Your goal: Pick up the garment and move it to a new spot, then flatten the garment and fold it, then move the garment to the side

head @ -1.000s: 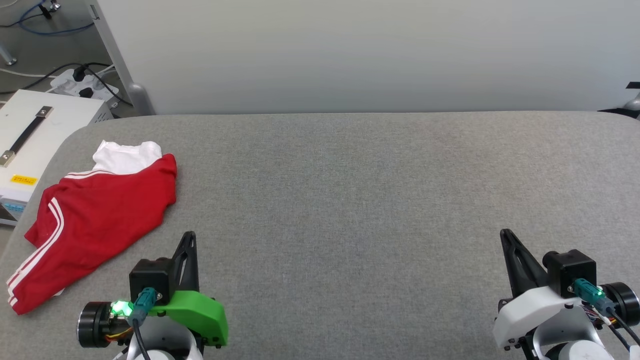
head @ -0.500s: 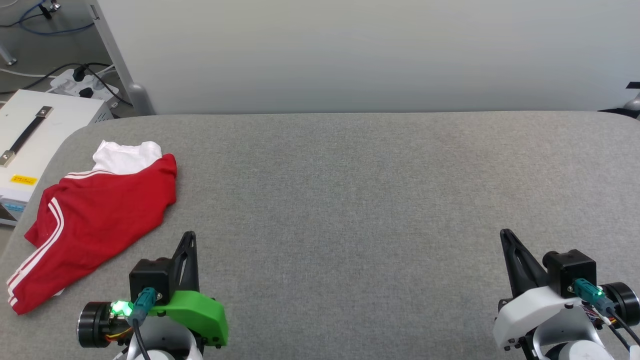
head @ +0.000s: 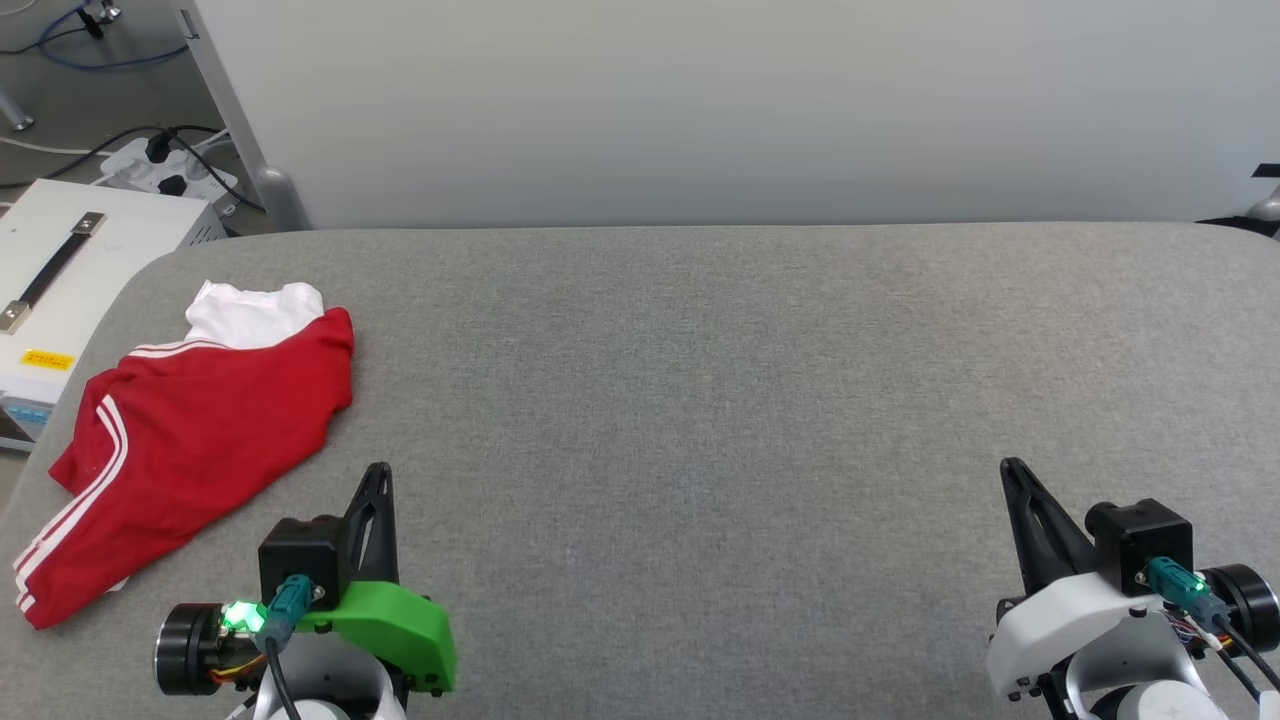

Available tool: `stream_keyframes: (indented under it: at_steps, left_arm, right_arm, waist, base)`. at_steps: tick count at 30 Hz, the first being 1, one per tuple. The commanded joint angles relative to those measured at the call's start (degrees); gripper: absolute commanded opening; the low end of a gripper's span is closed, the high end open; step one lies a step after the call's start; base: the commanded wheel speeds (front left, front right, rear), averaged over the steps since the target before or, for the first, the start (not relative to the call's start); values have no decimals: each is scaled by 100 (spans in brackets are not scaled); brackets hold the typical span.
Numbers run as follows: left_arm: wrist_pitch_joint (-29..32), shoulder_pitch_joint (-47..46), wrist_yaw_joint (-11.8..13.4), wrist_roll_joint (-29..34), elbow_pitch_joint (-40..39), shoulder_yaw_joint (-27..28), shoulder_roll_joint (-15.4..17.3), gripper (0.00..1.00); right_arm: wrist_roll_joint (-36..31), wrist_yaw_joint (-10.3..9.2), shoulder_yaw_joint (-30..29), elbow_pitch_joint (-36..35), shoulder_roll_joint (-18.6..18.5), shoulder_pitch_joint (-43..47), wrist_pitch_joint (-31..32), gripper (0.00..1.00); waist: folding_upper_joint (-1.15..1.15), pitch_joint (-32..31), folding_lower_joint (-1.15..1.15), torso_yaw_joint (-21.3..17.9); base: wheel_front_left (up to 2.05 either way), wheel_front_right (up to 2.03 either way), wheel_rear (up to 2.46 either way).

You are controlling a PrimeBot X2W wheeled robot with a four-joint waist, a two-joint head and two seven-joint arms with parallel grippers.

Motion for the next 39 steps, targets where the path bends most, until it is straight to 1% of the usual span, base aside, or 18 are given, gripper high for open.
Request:
stream_keyframes:
  at_steps: [1,16,17,39]
  left_arm:
    - [-4,-103,24,54,-12,-2,-28,0]
    - [-4,-103,24,54,-12,-2,-28,0]
    - [-1,0,0,0,0,0,0,100]
    - [-218,-23,98,-57,-18,-25,-3,100]
  right_arm:
    - [-55,-5,1,10,-6,-94,17,0]
    - [-55,-5,1,10,-6,-94,17,0]
    - [0,0,-3,0,0,0,-1,100]
    - [246,-1,-88,-94,1,20,-215,100]
  waist:
    - [0,0,0,0]
    - [0,0,0,0]
    - [0,0,0,0]
    - [0,28,0,4]
  base:
    - [0,0,0]
    - [0,0,0]
    - [0,0,0]
    - [0,0,0]
